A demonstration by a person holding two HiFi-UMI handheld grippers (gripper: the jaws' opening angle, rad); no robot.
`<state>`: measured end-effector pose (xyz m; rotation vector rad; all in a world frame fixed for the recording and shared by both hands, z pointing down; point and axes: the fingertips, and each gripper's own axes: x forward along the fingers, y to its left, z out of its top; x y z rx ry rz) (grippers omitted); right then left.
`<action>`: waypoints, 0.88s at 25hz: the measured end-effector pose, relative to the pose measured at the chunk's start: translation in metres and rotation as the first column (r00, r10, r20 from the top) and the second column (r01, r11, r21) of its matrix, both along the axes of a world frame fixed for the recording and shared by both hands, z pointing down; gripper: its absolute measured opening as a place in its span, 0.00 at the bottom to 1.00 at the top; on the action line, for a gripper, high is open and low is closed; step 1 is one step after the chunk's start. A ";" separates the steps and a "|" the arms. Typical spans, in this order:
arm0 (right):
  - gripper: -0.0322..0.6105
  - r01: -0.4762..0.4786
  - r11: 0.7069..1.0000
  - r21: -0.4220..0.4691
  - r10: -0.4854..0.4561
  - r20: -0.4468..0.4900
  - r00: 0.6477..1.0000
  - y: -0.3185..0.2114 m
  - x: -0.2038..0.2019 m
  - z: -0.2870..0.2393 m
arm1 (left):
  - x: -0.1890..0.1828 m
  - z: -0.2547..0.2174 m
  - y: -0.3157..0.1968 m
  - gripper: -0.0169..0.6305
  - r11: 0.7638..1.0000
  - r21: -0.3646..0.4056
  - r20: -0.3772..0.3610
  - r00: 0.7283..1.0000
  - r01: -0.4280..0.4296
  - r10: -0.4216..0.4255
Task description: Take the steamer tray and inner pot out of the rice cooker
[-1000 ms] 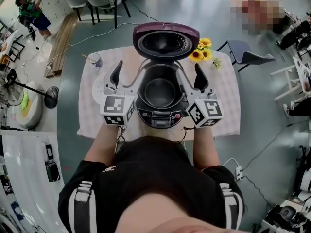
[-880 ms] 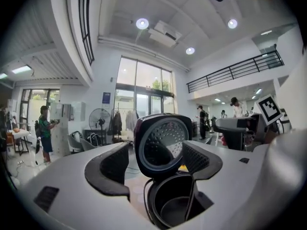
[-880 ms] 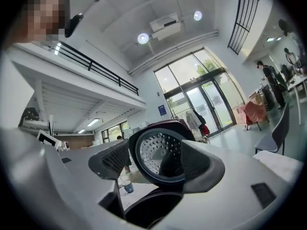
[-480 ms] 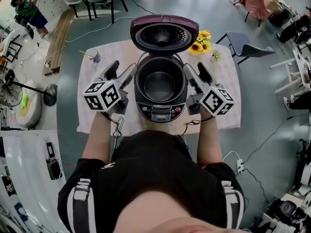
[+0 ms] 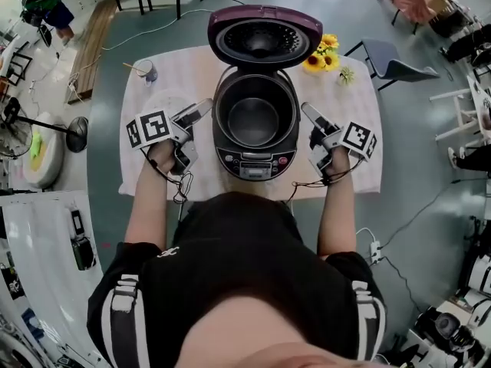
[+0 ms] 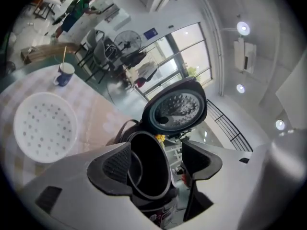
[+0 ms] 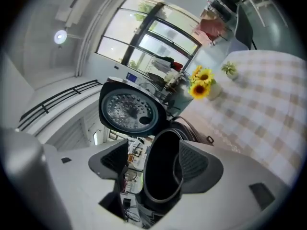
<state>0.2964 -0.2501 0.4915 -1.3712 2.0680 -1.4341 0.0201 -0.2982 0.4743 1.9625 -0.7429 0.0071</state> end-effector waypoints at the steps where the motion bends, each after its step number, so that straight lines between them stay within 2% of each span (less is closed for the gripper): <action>1: 0.55 0.017 1.000 -0.027 -0.016 0.019 1.000 0.002 0.000 0.009 | 0.002 0.010 0.003 0.53 0.999 -0.037 -0.005 1.000 -0.020 0.020; 4: 0.54 0.075 0.994 -0.083 -0.067 0.095 0.993 0.005 -0.006 0.029 | 0.008 0.031 0.011 0.51 0.990 -0.125 -0.023 0.997 -0.070 0.067; 8: 0.54 0.122 0.984 -0.126 -0.103 0.150 0.983 0.005 -0.010 0.047 | 0.014 0.050 0.013 0.50 0.976 -0.193 -0.047 0.995 -0.101 0.093; 13: 0.54 0.108 0.981 -0.161 -0.076 0.193 0.978 0.005 -0.011 0.061 | 0.016 0.065 0.016 0.49 0.960 -0.250 -0.096 0.990 -0.129 0.108; 15: 0.51 0.101 0.980 -0.169 -0.064 0.214 0.975 0.005 -0.010 0.063 | 0.019 0.071 0.017 0.49 0.952 -0.274 -0.118 0.987 -0.138 0.109; 22: 0.51 0.155 0.977 -0.147 -0.109 0.285 0.952 0.005 -0.011 0.062 | 0.017 0.082 0.016 0.44 0.934 -0.322 -0.160 0.982 -0.152 0.104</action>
